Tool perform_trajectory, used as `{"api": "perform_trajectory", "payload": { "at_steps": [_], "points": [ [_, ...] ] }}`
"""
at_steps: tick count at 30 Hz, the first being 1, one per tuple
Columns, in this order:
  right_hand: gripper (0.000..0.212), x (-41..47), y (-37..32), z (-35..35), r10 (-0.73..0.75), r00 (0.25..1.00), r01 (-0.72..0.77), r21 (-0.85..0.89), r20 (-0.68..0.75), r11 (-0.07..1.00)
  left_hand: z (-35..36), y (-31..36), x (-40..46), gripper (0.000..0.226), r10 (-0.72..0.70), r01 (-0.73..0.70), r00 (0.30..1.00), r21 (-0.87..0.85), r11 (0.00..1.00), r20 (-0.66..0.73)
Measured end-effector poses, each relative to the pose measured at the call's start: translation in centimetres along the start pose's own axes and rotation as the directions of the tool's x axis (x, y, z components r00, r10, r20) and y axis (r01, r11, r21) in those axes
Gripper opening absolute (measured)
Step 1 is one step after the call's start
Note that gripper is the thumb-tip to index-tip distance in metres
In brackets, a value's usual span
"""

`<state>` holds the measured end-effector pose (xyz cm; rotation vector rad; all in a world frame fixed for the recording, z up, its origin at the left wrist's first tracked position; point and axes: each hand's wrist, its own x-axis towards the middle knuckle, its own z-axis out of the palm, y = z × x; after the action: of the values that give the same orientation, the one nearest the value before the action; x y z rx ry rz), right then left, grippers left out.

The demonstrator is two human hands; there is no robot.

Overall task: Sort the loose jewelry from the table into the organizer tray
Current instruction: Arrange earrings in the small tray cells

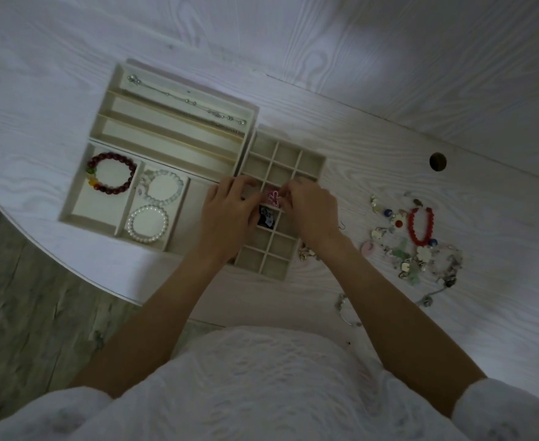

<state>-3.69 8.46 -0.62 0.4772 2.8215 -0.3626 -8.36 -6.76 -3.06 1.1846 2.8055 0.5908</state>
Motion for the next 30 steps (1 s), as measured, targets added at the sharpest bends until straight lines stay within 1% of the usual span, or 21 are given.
{"api": "perform_trajectory", "payload": {
  "at_steps": [2,5,7,9,10,12,13,17,20,23,25,27,30],
  "points": [
    [0.007,-0.5,0.0,0.3,-0.038,0.998,0.033,-0.114,-0.041,0.993,-0.1,0.0,0.2,0.025,0.034,-0.035,0.999,0.045,0.998,0.025],
    [0.015,-0.9,-0.3,0.1,-0.043,0.995,0.028,-0.154,-0.094,0.988,-0.4,0.2,0.5,0.03,0.074,-0.08,0.995,0.105,0.991,0.063],
    [0.006,-0.7,-0.3,0.2,-0.058,0.996,0.047,-0.168,-0.063,0.985,-0.5,0.1,0.6,0.031,0.086,-0.098,0.992,0.131,0.987,0.095],
    [0.013,-0.3,-0.2,0.0,-0.018,1.0,0.017,-0.081,-0.012,0.997,-0.6,0.0,0.6,0.032,0.096,-0.114,0.988,0.154,0.981,0.122],
    [0.017,-0.1,-0.1,-0.1,0.022,1.0,-0.022,0.005,0.003,1.0,-0.5,-0.1,0.6,0.032,0.099,-0.119,0.987,0.158,0.98,0.129],
    [0.018,0.1,0.1,-0.2,0.125,0.991,-0.132,0.199,0.049,0.971,-0.5,-0.2,0.6,0.032,0.104,-0.124,0.985,0.155,0.98,0.136],
    [0.018,0.1,0.1,-0.2,0.15,0.986,-0.162,0.244,0.066,0.956,-0.4,-0.2,0.6,0.031,0.106,-0.126,0.985,0.153,0.98,0.133],
    [0.022,0.1,-0.2,-0.2,0.167,0.978,-0.191,0.222,0.121,0.956,-0.3,-0.1,0.7,0.029,0.113,-0.128,0.987,0.142,0.982,0.11],
    [0.023,0.3,-0.6,-0.2,0.176,0.974,-0.207,0.25,0.141,0.946,-0.2,-0.3,0.6,0.026,0.108,-0.112,0.993,0.075,0.991,0.055],
    [0.024,0.4,-1.0,-0.2,0.18,0.977,-0.198,0.176,0.112,0.964,-0.3,-0.6,0.4,0.019,0.023,-0.025,0.998,-0.043,0.999,-0.057],
    [0.019,0.4,-1.1,-0.1,0.153,0.985,-0.158,0.064,0.077,0.985,-0.5,-0.9,0.3,0.018,-0.03,0.02,0.993,-0.08,0.997,-0.115],
    [0.013,0.2,-1.2,-0.2,0.069,0.997,-0.067,-0.092,0.027,0.994,-0.6,-1.0,0.3,0.017,-0.05,0.038,0.99,-0.085,0.996,-0.134],
    [0.01,0.0,-1.5,-0.8,-0.002,1.0,0.009,-0.264,0.027,0.965,-0.5,-0.8,0.6,0.018,-0.018,0.01,0.994,-0.067,0.998,-0.112]
  ]
}}
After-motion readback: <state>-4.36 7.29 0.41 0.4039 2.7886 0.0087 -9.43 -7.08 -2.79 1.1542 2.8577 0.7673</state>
